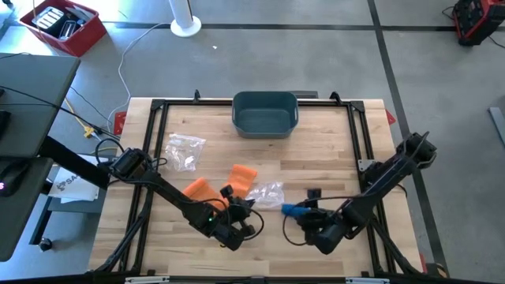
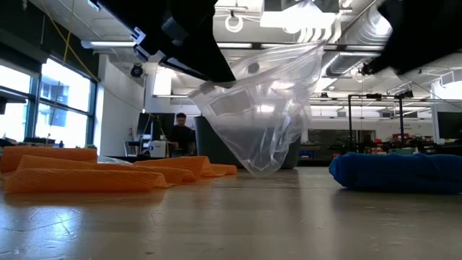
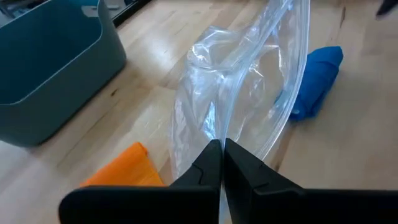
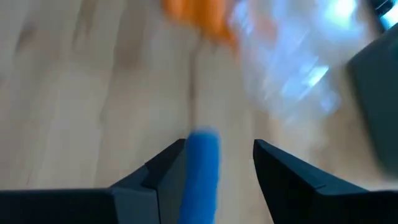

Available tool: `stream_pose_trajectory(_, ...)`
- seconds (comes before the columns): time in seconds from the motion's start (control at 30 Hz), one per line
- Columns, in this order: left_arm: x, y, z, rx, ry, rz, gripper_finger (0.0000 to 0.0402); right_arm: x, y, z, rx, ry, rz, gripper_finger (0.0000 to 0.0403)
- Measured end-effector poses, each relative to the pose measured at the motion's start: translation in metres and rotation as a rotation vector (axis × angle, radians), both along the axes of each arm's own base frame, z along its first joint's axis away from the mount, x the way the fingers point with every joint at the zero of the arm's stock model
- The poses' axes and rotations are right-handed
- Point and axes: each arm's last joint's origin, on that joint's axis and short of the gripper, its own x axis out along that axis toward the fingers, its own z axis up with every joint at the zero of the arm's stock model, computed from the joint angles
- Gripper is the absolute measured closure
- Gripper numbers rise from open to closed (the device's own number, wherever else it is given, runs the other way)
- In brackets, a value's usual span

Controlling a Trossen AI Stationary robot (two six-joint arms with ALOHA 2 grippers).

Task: Roll bandage
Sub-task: Put the rolled blue bandage into the right transparent zip bag

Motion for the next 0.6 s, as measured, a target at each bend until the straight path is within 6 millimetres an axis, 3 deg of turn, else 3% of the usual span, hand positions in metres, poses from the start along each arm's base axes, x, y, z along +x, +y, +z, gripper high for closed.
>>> stream_pose_trajectory(0.2, -0.002, -0.005, 0.0, -0.018, -0.001, -0.023, 0.0401, -0.03, -0.015, -0.057, 0.094, 0.101, -0.082, 0.0223)
stream_pose_trajectory(0.3, -0.003, -0.007, 0.0, -0.031, 0.008, -0.038, 0.0401, -0.039, -0.02, -0.072, 0.149, 0.09, -0.096, 0.0223)
stream_pose_trajectory(0.4, -0.004, -0.009, 0.0, -0.037, 0.012, -0.047, 0.0401, -0.044, -0.022, -0.071, 0.195, 0.053, -0.092, 0.0223)
stream_pose_trajectory(0.6, -0.003, -0.01, -0.001, -0.051, 0.015, -0.057, 0.0401, -0.047, -0.024, -0.044, 0.294, -0.015, -0.032, 0.0222)
